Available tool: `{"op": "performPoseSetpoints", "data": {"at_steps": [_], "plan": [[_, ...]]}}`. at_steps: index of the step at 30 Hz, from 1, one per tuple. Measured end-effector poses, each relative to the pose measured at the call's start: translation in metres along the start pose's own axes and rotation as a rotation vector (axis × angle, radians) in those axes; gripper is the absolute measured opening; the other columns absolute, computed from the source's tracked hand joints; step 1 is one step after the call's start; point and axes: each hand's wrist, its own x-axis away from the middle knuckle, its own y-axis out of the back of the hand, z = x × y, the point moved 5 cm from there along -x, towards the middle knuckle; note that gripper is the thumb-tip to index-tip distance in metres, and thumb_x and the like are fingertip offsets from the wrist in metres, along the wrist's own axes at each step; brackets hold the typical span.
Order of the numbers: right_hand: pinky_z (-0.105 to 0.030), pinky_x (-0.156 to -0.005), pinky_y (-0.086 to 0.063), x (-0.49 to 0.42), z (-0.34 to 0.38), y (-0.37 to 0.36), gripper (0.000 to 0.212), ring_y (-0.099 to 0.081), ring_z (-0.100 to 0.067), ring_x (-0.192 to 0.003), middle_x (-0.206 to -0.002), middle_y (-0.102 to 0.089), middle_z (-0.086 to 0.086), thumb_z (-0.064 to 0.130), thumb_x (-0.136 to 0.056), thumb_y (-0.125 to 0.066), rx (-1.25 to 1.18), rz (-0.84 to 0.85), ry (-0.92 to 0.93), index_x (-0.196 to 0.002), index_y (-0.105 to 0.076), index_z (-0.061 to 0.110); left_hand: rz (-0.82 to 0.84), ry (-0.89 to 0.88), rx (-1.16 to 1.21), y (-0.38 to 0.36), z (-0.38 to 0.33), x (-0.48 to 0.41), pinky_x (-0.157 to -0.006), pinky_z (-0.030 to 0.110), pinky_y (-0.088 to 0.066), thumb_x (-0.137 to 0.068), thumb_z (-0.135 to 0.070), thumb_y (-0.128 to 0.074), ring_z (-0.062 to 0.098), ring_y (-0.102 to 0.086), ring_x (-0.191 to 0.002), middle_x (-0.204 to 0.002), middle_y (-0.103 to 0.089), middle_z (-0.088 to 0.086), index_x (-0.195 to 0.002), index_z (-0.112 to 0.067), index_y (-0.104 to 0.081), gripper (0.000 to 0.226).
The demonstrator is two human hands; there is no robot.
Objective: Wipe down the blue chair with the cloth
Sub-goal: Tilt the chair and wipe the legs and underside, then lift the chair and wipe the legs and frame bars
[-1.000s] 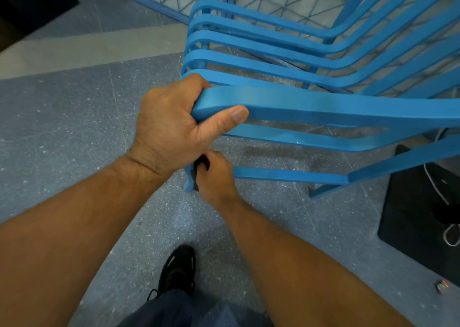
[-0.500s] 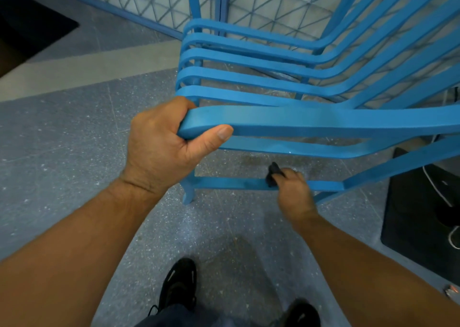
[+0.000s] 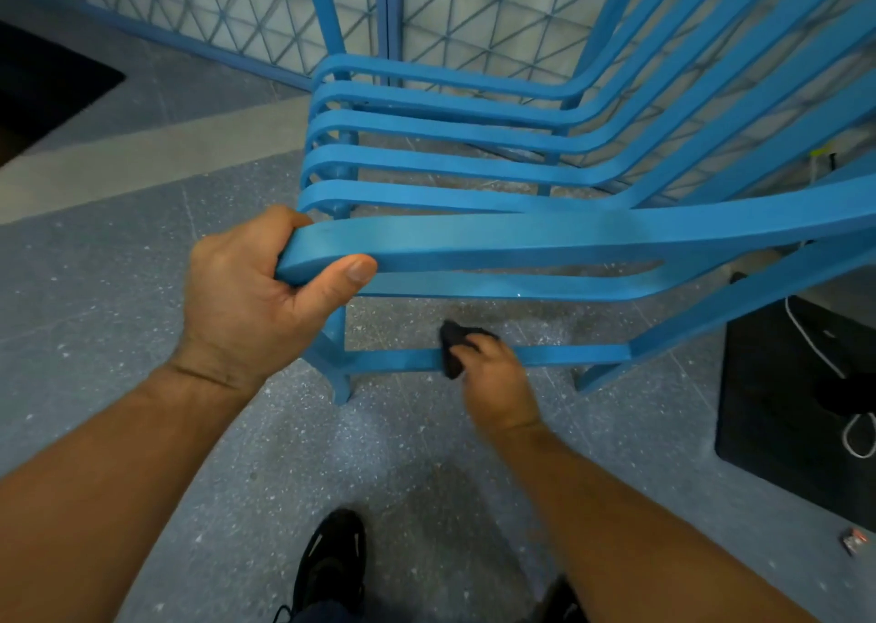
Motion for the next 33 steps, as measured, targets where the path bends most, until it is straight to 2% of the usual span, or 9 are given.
{"op": "performPoseSetpoints", "data": {"at_steps": [2, 4, 8, 11, 14, 18, 23, 28, 33], "plan": [[-0.039, -0.096, -0.05, -0.003, -0.042, 0.021, 0.025, -0.058, -0.031, -0.111, -0.119, -0.063, -0.01, 0.009, -0.092, -0.057, 0.031, 0.014, -0.136, -0.115, -0.067, 0.013, 0.031, 0.005, 0.006, 0.0, -0.003, 0.0, -0.053, 0.006, -0.036, -0.083, -0.058, -0.055, 0.005, -0.048, -0.053, -0.067, -0.053, -0.005, -0.083, -0.004, -0.063, 0.055], [-0.037, -0.096, -0.049, -0.003, -0.067, 0.038, 0.027, -0.059, -0.029, -0.108, -0.12, -0.062, -0.009, 0.008, -0.094, -0.053, -0.044, 0.032, -0.263, -0.118, -0.066, 0.013, 0.066, 0.011, 0.012, 0.001, -0.007, -0.002, -0.052, 0.004, -0.036, -0.083, -0.059, -0.053, -0.004, -0.048, -0.059, -0.066, -0.051, -0.008, -0.085, -0.005, -0.063, 0.055], [-0.046, -0.086, -0.056, 0.015, -0.084, 0.067, 0.034, -0.065, -0.027, -0.094, -0.114, -0.065, -0.009, 0.0, -0.091, -0.056, -0.283, -0.092, -0.425, -0.121, -0.066, 0.015, 0.173, 0.014, -0.12, 0.002, -0.031, -0.01, -0.05, 0.022, -0.035, -0.08, -0.071, -0.041, 0.013, -0.05, -0.054, -0.064, -0.05, -0.01, -0.085, -0.013, -0.062, 0.062], [-0.03, -0.075, -0.059, 0.037, -0.093, 0.1, 0.031, -0.064, -0.018, -0.082, -0.101, -0.067, -0.005, 0.001, -0.092, -0.055, -0.412, -0.218, -0.513, -0.117, -0.067, 0.015, 0.207, -0.09, -0.314, -0.015, -0.083, -0.027, -0.053, 0.029, -0.036, -0.082, -0.079, -0.027, 0.015, -0.05, -0.059, -0.065, -0.056, -0.007, -0.081, -0.02, -0.061, 0.068], [-0.009, -0.056, -0.049, 0.061, -0.112, 0.14, 0.024, -0.059, -0.006, -0.067, -0.083, -0.064, 0.002, 0.005, -0.094, -0.055, -0.546, -0.362, -0.597, -0.11, -0.065, 0.021, 0.348, -0.15, -0.352, -0.06, -0.142, -0.038, -0.055, 0.031, -0.032, -0.085, -0.079, -0.018, 0.012, -0.05, -0.058, -0.064, -0.054, -0.007, -0.076, -0.023, -0.053, 0.067], [-0.031, -0.071, -0.053, 0.086, -0.149, 0.193, 0.025, -0.064, -0.021, -0.082, -0.091, -0.067, -0.004, 0.01, -0.088, -0.059, -0.6, -0.603, -0.749, -0.111, -0.066, 0.015, 0.445, -0.251, -0.375, -0.124, -0.205, -0.038, -0.064, 0.035, -0.033, -0.089, -0.073, -0.025, 0.028, -0.057, -0.08, -0.09, -0.064, 0.005, -0.088, -0.018, -0.048, 0.06], [-0.053, -0.079, -0.057, 0.084, -0.166, 0.248, 0.018, -0.066, -0.027, -0.09, -0.098, -0.067, -0.007, 0.022, -0.084, -0.053, -0.868, -0.765, -0.792, -0.094, -0.061, 0.034, 0.608, -0.262, -0.319, -0.174, -0.247, -0.055, -0.071, 0.037, -0.034, -0.088, -0.075, -0.03, 0.032, -0.058, -0.101, -0.107, -0.063, 0.007, -0.109, -0.018, -0.056, 0.066], [-0.039, -0.068, -0.055, 0.044, -0.157, 0.276, 0.027, -0.067, -0.022, -0.083, -0.081, -0.069, 0.001, 0.013, -0.087, -0.043, -1.252, -0.693, -0.715, -0.082, -0.064, 0.029, 0.625, -0.235, -0.28, -0.183, -0.258, -0.061, -0.064, 0.035, -0.038, -0.083, -0.081, -0.031, 0.025, -0.059, -0.08, -0.082, -0.061, -0.001, -0.086, -0.021, -0.055, 0.064], [-0.05, -0.08, -0.054, 0.03, -0.147, 0.273, 0.034, -0.068, -0.037, -0.084, -0.084, -0.073, -0.013, 0.031, -0.088, -0.041, -1.357, -0.54, -0.699, -0.093, -0.068, 0.01, 0.603, -0.269, -0.238, -0.174, -0.255, -0.055, -0.06, 0.033, -0.036, -0.086, -0.078, -0.029, 0.013, -0.05, -0.062, -0.068, -0.053, -0.005, -0.073, -0.026, -0.046, 0.056]]}}
